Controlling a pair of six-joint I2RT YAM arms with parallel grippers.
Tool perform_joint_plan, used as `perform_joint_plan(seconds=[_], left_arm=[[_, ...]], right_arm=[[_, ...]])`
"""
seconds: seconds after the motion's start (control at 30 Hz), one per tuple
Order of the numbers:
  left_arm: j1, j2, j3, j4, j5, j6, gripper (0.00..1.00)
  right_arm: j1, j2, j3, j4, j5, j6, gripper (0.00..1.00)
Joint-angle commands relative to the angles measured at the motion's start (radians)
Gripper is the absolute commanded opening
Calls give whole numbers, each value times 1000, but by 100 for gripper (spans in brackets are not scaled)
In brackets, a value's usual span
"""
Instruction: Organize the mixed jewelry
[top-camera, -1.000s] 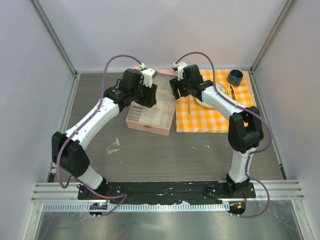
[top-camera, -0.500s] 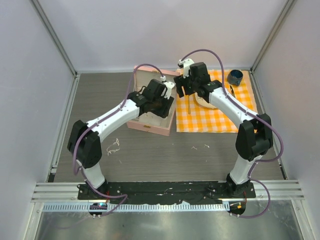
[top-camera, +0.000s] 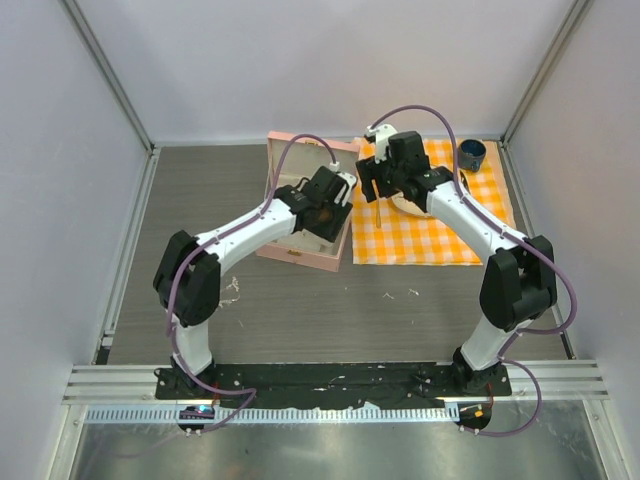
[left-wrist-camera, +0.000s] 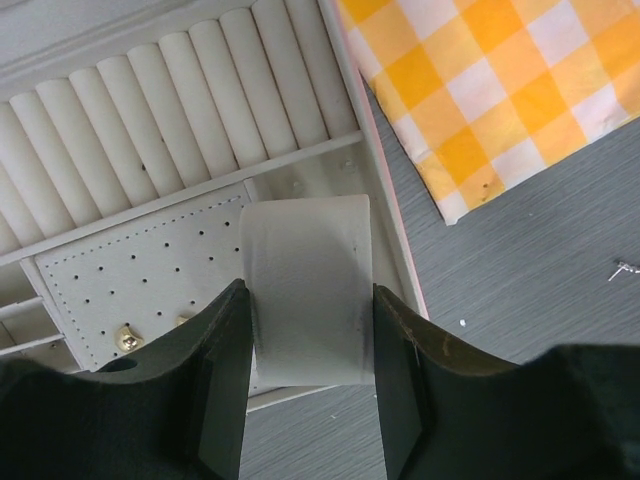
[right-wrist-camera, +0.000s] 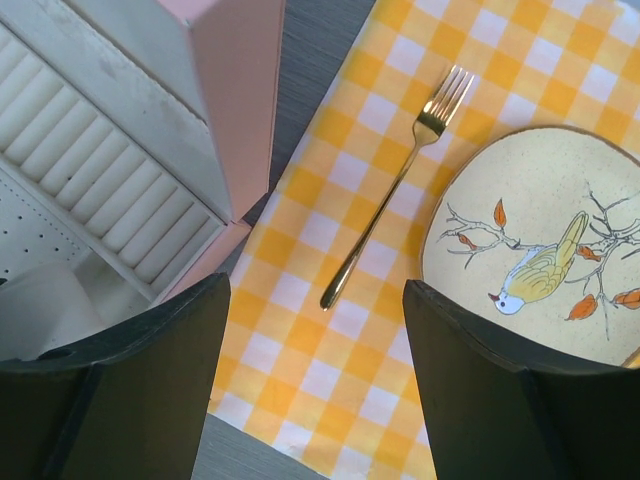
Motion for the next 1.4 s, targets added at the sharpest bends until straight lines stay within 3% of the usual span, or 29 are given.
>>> perform_joint_plan(seconds=[0.0, 1.0, 1.37], left_arm=[[-14, 10, 50, -13, -44, -41, 0], [-31, 109, 117, -92, -56, -176, 0], [-41, 109, 100, -86, -70, -197, 9]], right_arm=[[-8, -66, -8, 20, 3, -6, 76], [-20, -117, -66, 24, 24, -21, 76], [-23, -129, -75, 22, 63, -23, 76]])
